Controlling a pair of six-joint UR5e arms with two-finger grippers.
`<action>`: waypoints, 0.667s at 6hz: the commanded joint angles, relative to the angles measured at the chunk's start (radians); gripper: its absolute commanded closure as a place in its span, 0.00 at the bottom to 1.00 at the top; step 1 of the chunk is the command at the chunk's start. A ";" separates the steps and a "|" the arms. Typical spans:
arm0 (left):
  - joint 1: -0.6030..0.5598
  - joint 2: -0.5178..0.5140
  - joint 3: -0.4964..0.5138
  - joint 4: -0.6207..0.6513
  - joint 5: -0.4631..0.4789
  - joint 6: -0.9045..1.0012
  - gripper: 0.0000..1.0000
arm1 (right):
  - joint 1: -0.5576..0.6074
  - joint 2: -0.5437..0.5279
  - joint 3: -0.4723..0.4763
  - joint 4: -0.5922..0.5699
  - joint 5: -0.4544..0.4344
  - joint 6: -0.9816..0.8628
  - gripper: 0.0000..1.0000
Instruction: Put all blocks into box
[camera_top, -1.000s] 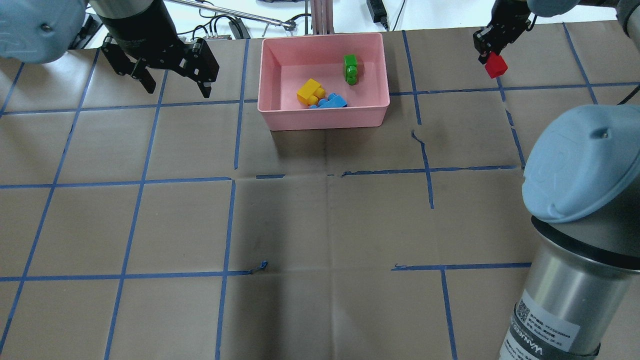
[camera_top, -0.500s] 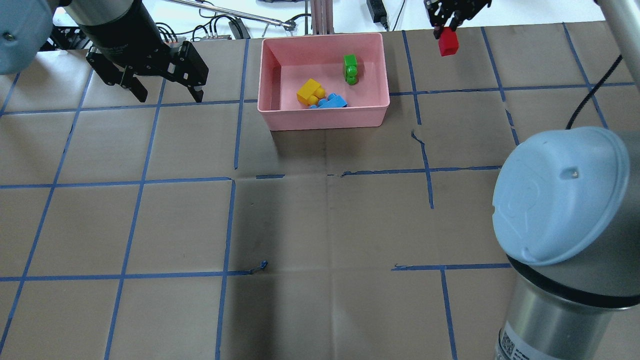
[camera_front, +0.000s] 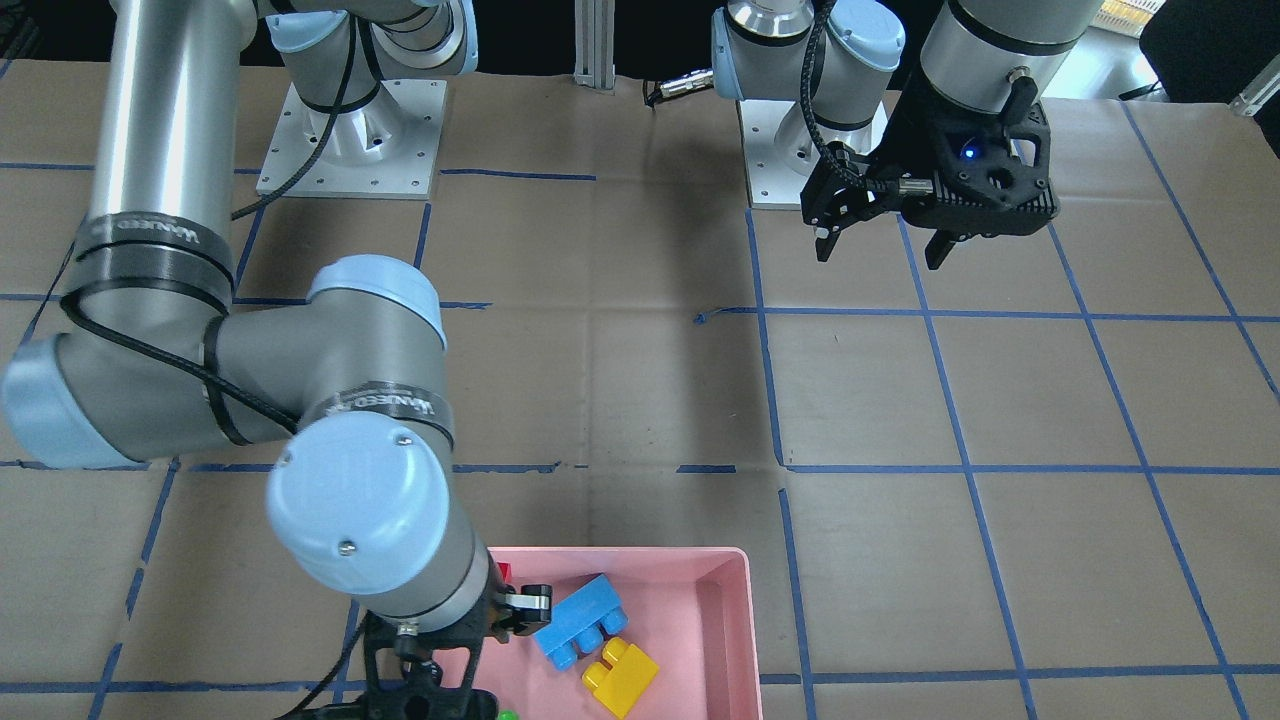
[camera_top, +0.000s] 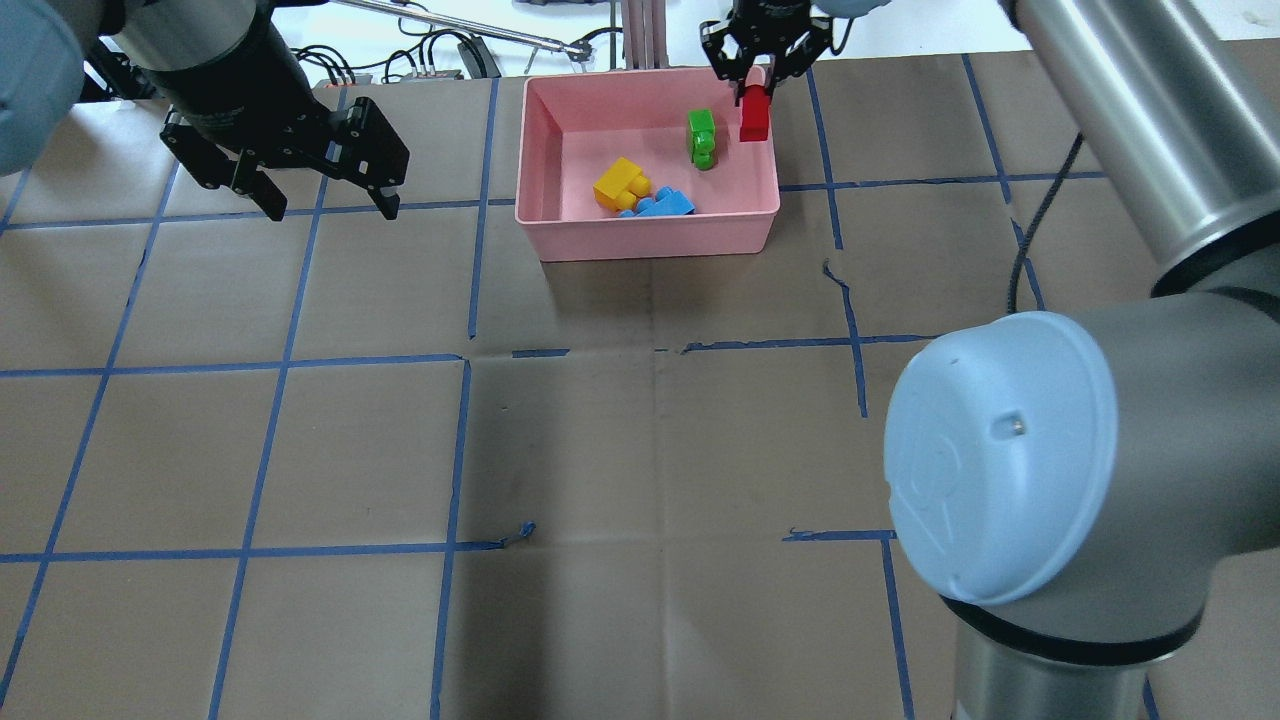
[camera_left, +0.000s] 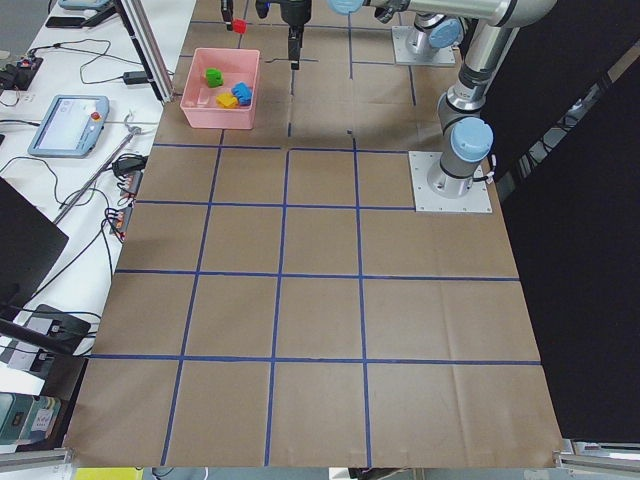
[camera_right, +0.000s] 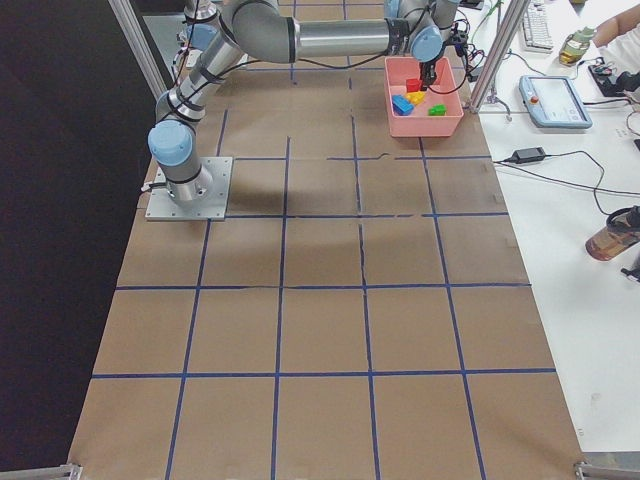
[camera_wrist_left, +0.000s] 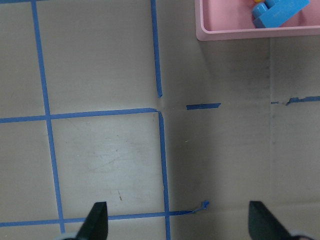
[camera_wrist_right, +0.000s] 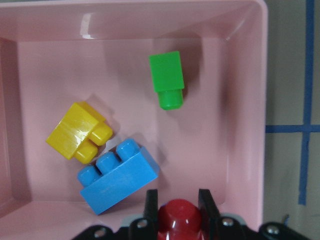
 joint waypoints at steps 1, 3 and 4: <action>0.003 0.001 -0.001 0.004 -0.003 -0.002 0.00 | 0.024 0.074 0.014 -0.061 0.000 0.051 0.35; 0.003 0.002 -0.001 0.005 0.000 -0.002 0.00 | 0.018 0.054 0.017 -0.046 0.000 0.043 0.00; 0.003 0.002 -0.001 0.005 0.005 0.000 0.00 | 0.008 0.027 0.017 -0.037 -0.003 0.029 0.00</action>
